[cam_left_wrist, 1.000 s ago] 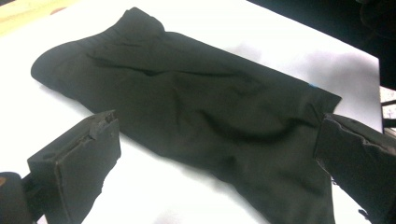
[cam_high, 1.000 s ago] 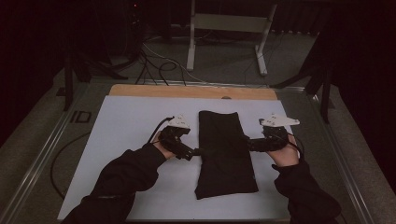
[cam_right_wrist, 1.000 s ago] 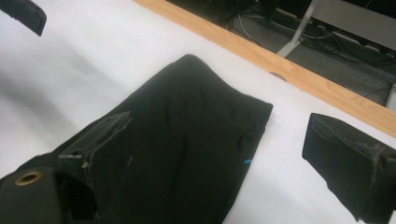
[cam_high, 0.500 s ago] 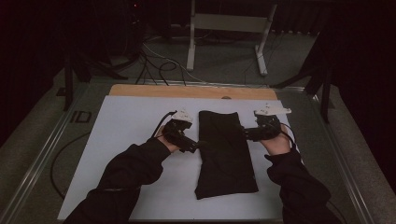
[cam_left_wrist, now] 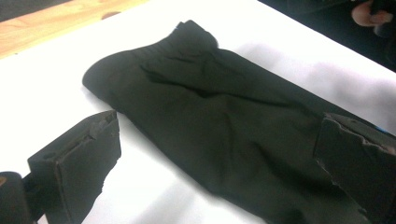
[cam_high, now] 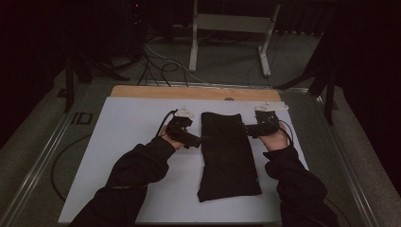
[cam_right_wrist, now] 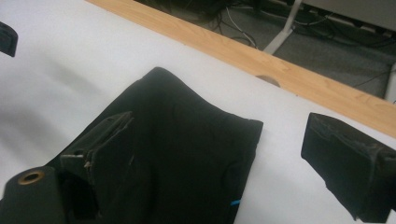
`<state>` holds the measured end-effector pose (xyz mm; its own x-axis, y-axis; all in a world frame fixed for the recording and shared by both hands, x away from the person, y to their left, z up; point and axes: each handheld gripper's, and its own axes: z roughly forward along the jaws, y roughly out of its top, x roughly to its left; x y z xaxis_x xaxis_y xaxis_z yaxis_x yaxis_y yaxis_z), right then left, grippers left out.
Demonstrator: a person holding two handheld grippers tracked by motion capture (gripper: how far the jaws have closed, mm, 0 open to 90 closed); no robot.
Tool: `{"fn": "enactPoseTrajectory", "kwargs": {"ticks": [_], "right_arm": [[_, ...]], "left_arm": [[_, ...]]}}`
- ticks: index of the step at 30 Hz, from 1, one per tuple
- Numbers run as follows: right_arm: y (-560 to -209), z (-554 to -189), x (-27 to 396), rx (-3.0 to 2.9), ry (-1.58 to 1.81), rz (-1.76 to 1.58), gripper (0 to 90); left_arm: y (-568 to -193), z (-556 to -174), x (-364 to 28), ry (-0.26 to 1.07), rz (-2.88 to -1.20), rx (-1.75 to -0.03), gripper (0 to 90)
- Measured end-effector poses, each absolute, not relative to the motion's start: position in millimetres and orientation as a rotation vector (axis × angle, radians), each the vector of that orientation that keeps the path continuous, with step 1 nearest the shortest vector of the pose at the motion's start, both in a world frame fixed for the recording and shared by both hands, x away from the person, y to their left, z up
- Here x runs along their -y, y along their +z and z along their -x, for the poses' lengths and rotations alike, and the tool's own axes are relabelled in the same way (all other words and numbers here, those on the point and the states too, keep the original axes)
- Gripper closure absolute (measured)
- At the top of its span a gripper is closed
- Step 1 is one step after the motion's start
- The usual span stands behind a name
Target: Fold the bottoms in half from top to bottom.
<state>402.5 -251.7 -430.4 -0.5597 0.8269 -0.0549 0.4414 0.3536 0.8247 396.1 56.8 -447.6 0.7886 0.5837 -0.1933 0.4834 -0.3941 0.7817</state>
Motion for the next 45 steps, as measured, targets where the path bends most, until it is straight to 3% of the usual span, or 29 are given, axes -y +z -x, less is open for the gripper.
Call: {"fn": "enactPoseTrajectory", "kwargs": {"ticks": [41,45], "right_arm": [[-477,-454,248,-2.207,1.037,-1.379,10.4],[-481,-460,251,-2.224,1.033,-1.397,12.9]], "left_arm": [[-497,-467,-38,-0.020,-1.963,-1.113,1.2],[-503,-472,-38,-0.094,-1.955,-1.146,2.2]]}}
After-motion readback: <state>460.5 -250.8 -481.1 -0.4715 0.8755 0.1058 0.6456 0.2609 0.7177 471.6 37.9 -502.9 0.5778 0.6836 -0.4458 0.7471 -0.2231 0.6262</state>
